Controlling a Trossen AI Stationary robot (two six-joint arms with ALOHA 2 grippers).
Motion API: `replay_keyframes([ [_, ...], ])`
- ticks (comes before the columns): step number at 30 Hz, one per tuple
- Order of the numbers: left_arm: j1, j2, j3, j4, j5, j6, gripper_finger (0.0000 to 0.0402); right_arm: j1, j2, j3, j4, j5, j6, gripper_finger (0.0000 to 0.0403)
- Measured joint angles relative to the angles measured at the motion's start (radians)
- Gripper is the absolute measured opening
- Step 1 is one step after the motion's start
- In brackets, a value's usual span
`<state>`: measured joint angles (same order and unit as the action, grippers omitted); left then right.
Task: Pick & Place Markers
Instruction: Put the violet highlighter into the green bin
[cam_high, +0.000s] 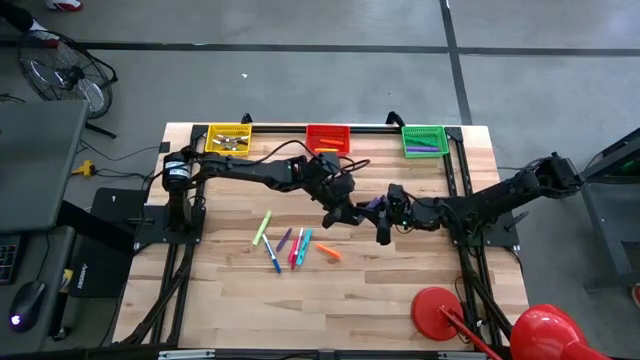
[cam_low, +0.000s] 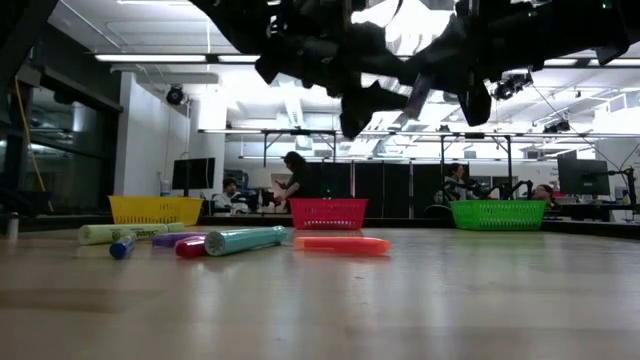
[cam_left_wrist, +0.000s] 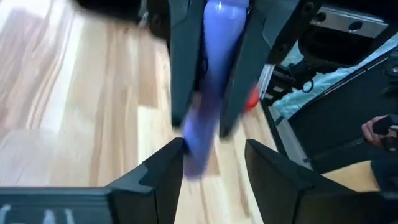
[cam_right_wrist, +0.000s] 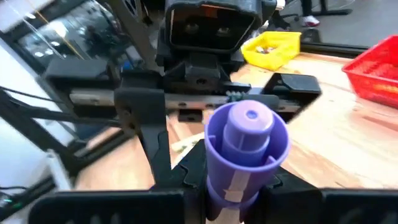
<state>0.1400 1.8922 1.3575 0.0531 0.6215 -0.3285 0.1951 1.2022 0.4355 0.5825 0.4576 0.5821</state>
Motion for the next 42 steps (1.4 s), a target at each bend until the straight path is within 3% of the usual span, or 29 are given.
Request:
replay_keyframes([
  [4,0.027,-0.041,0.004,-0.110,0.023,0.019,0.0169,-0.002,0.000,-0.001,-0.051,0.016,0.030,0.0047],
  [11,0.072,-0.138,-0.001,-0.340,-0.056,0.133,0.0169,-0.017,0.000,0.031,-0.176,-0.001,0.056,0.0047],
  [21,0.075,-0.275,-0.003,-0.510,-0.135,0.225,0.0170,-0.203,0.036,0.415,-0.912,-0.113,-0.095,0.0047],
  [24,0.075,-0.303,0.003,-0.492,-0.146,0.231,0.0170,-0.275,0.074,0.521,-1.074,-0.137,-0.175,0.0047],
  [32,0.075,-0.419,-0.002,-0.588,-0.179,0.261,0.0170,-0.444,0.225,0.746,-1.331,-0.220,-0.386,0.0047],
  [42,0.075,-0.525,-0.001,-0.770,-0.284,0.341,0.0170,-0.576,0.445,0.899,-1.619,-0.162,-0.594,0.0047],
])
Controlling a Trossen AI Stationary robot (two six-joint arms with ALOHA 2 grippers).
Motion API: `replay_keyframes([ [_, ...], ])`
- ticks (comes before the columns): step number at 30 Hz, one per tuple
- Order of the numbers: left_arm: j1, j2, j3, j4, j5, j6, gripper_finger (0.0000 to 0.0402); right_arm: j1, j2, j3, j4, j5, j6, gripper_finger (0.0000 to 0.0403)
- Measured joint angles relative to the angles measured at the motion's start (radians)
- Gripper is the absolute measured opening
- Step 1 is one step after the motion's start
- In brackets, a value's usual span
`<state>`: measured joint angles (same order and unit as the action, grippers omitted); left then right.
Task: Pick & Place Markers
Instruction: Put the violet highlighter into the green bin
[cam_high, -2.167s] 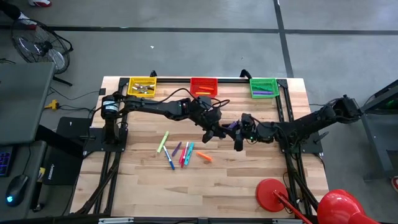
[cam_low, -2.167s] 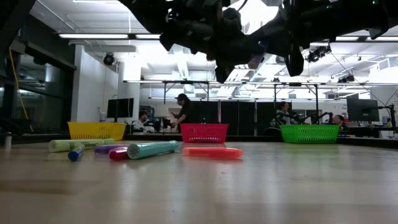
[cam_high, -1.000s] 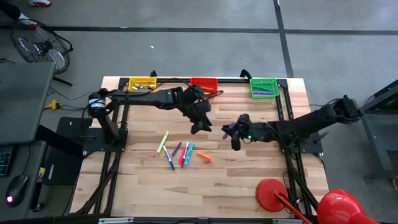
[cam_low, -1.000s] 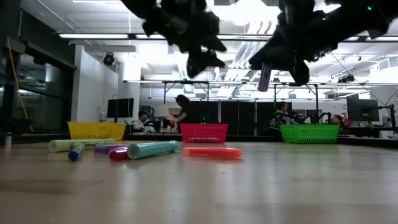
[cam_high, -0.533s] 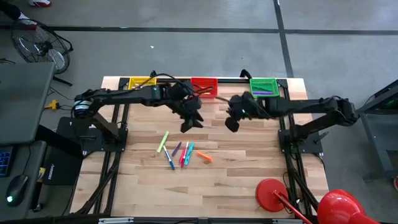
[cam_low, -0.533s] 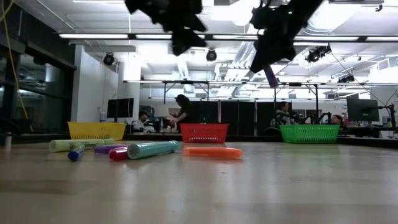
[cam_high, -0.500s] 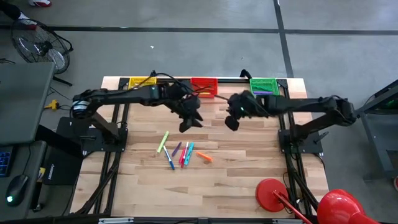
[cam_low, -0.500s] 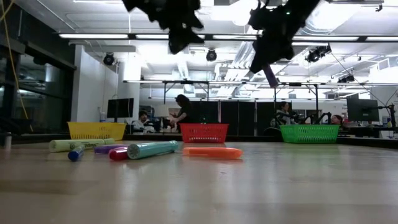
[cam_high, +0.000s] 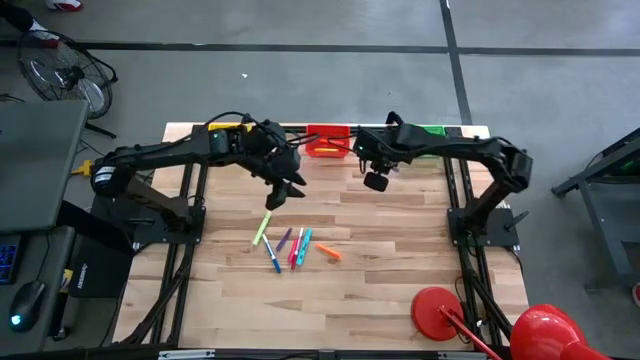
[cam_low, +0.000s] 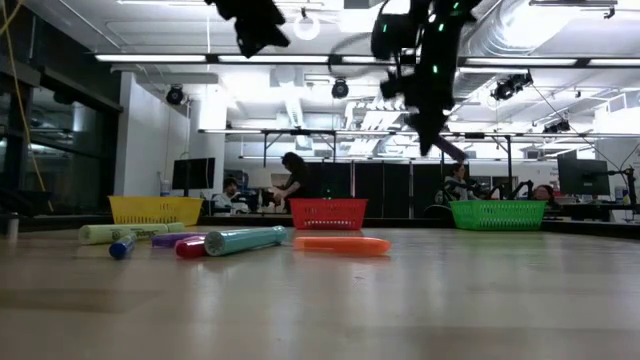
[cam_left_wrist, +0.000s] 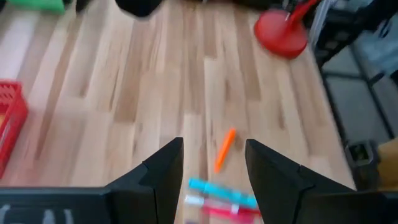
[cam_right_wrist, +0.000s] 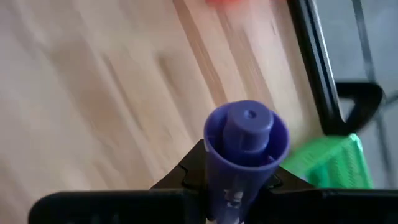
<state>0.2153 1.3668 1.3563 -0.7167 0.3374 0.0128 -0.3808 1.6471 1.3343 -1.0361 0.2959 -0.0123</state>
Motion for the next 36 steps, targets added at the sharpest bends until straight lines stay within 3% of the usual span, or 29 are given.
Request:
replay_keyframes([
  [9,0.000,-0.015,0.000,-0.107,-0.011,0.041,0.0170,-0.116,0.112,0.002,-0.136,0.111,-0.155,0.0047],
  [13,0.000,-0.014,0.000,-0.110,0.033,0.043,0.0170,-0.182,0.116,0.002,-0.160,0.160,-0.221,0.0047],
  [18,0.000,-0.014,0.000,-0.142,0.051,0.063,0.0170,-0.287,0.116,0.002,-0.200,0.166,-0.187,0.0047],
  [22,0.000,-0.014,0.000,-0.170,0.049,0.079,0.0170,-0.363,0.116,0.002,-0.228,0.131,-0.033,0.0047],
  [29,0.000,-0.014,0.000,-0.177,0.066,0.091,0.0170,-0.477,0.116,0.002,-0.130,-0.100,0.416,0.0047],
  [36,0.000,-0.014,0.000,-0.190,0.067,0.096,0.0170,-0.503,0.115,-0.001,0.094,-0.129,0.909,0.0051],
])
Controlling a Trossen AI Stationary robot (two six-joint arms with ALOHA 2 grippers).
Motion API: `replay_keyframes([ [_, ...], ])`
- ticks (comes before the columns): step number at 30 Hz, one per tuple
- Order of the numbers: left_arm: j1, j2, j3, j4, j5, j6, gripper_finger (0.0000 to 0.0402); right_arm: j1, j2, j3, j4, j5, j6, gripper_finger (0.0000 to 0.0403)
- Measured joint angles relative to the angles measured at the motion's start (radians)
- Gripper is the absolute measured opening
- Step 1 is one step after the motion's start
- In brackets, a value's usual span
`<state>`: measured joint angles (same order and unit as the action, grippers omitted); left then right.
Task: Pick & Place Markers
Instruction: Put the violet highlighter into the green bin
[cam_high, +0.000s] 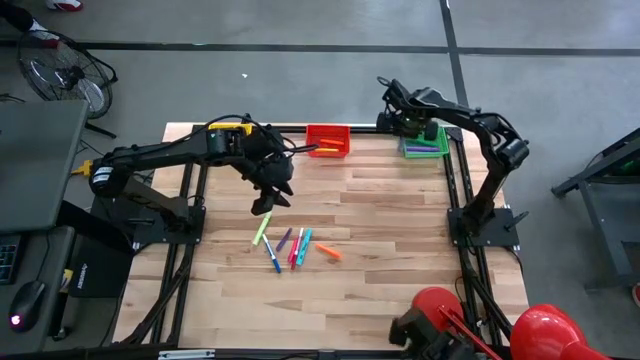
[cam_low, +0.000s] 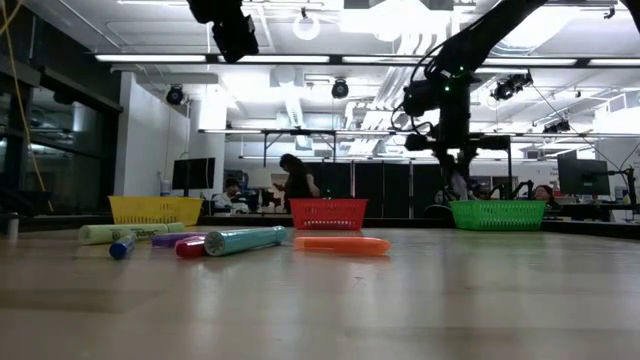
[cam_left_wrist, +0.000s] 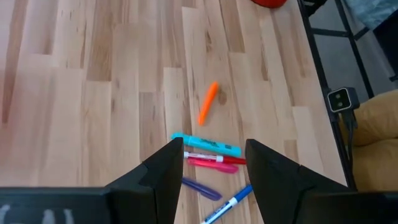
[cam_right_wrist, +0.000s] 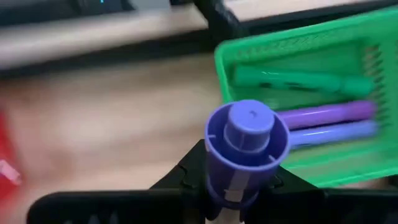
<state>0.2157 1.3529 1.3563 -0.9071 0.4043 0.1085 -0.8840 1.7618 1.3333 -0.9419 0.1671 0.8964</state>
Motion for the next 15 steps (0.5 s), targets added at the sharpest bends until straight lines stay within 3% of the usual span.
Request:
replay_keyframes([
  [6,0.000,0.000,0.000,-0.036,0.001,-0.009,0.0170,0.001,0.000,-0.008,0.033,0.070,0.366,0.0046],
  [15,0.000,-0.017,-0.001,-0.059,0.006,-0.034,0.0170,-0.086,-0.040,-0.008,-0.114,0.150,0.501,0.0046],
])
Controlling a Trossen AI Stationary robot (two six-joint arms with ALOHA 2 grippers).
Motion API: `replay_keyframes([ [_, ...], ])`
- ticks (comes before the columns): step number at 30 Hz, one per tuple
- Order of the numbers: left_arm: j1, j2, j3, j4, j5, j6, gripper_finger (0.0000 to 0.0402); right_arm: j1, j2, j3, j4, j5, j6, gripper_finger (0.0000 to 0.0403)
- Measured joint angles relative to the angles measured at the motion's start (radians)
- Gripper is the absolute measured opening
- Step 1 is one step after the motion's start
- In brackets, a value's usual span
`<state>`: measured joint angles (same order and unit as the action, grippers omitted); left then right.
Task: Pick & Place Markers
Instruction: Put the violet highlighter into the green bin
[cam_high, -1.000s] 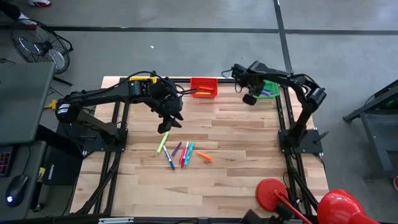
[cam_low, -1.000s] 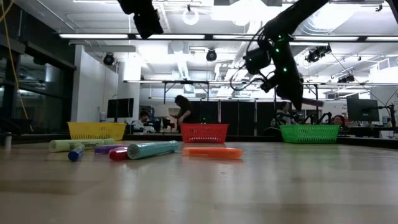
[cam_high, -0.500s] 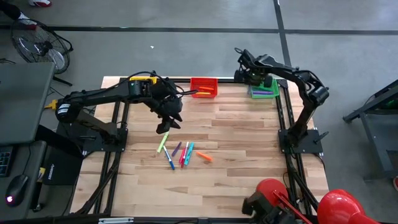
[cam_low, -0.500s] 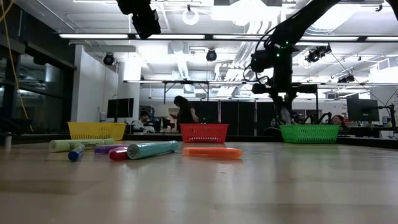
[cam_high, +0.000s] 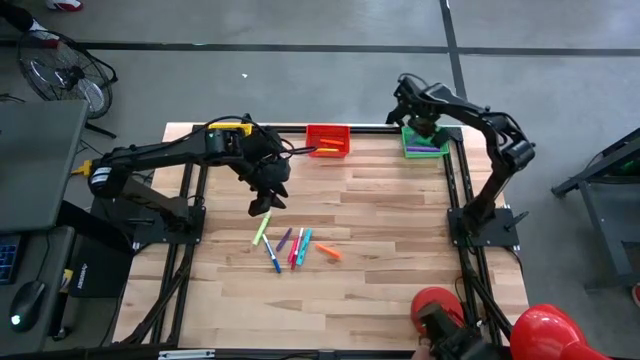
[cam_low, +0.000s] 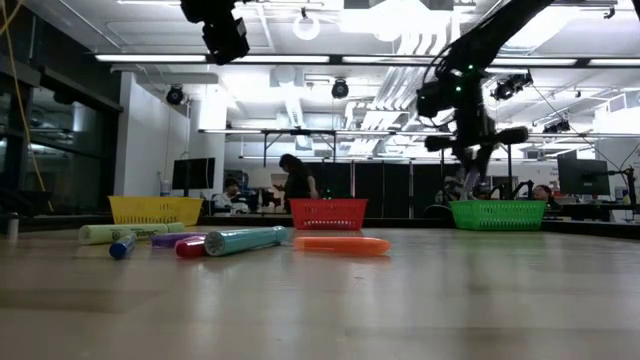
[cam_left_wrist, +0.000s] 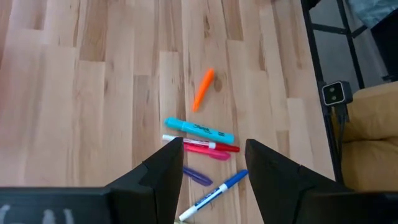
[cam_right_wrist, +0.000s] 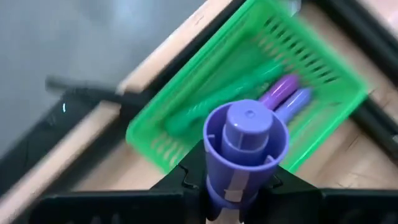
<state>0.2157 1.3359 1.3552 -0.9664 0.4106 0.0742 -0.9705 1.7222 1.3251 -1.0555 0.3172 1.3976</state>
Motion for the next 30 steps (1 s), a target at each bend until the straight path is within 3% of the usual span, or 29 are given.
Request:
replay_keyframes([
  [11,0.000,-0.011,0.001,0.022,-0.001,0.000,0.0170,-0.056,-0.033,0.000,0.009,0.077,0.210,0.0047],
  [19,0.000,-0.011,0.001,0.026,-0.001,0.000,0.0170,-0.057,-0.033,-0.002,-0.167,0.132,0.393,0.0051],
  [30,0.000,-0.011,0.001,0.029,-0.001,0.000,0.0170,-0.023,-0.032,-0.169,0.053,0.075,0.447,0.0060],
])
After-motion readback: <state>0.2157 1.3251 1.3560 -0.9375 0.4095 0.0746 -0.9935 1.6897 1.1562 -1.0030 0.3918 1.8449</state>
